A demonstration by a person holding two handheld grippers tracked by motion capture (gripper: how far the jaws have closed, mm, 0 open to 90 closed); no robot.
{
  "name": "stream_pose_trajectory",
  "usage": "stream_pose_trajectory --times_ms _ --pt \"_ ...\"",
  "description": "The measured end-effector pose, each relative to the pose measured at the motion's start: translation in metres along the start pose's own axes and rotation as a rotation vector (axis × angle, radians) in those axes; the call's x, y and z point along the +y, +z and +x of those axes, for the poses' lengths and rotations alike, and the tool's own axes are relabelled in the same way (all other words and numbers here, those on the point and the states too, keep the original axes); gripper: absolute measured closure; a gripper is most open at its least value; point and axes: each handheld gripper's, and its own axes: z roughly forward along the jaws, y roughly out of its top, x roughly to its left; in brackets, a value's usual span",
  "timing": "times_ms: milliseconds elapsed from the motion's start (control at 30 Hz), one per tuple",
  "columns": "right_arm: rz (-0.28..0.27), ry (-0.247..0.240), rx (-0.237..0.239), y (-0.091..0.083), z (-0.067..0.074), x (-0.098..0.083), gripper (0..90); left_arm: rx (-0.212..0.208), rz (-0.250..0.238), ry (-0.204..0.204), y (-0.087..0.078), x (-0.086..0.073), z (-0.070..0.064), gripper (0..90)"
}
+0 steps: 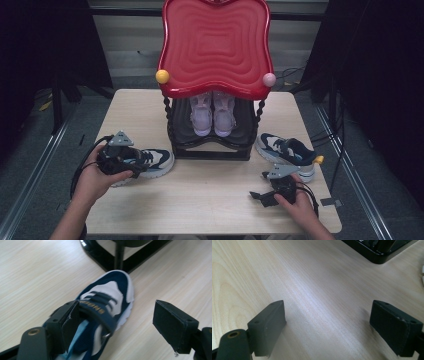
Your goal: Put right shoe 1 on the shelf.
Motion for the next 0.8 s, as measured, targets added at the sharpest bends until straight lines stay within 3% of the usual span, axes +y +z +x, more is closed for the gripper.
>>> stream_pose_trajectory --times_ms 167,367,433,500,533,633,733,800 --pt "0.0 0.001 0.0 0.0 0.0 0.0 12.5 0.03 0.016 -0.014 -0.002 -0.012 0.008 21.6" --pt "0.0 0.001 0.0 0.0 0.0 0.0 12.5 0.043 0.069 -0.006 0.009 -0.026 0.013 28.6" --pt "0.0 0.001 0.0 0.0 0.0 0.0 12.5 0.043 0.067 -0.011 0.013 -0.029 0.014 37.2" --pt "0.0 0.001 0.0 0.0 0.0 0.0 12.5 0.038 0.075 -0.001 0.016 -0.031 0.015 39.2" --pt "0.0 0.001 0.0 0.0 0.0 0.0 12.5 0.044 0.079 0.005 0.018 -0.031 0.014 46.1" --pt "0.0 0.001 0.0 0.0 0.0 0.0 12.5 0.055 0.086 0.014 0.022 -0.032 0.013 49.7" --pt "0.0 0.001 0.0 0.0 0.0 0.0 12.5 0.03 0.08 0.008 0.021 -0.03 0.012 61.6" --pt "0.0 0.0 0.001 0.0 0.0 0.0 12.5 0.047 0.09 0.022 0.02 -0.028 0.01 69.7"
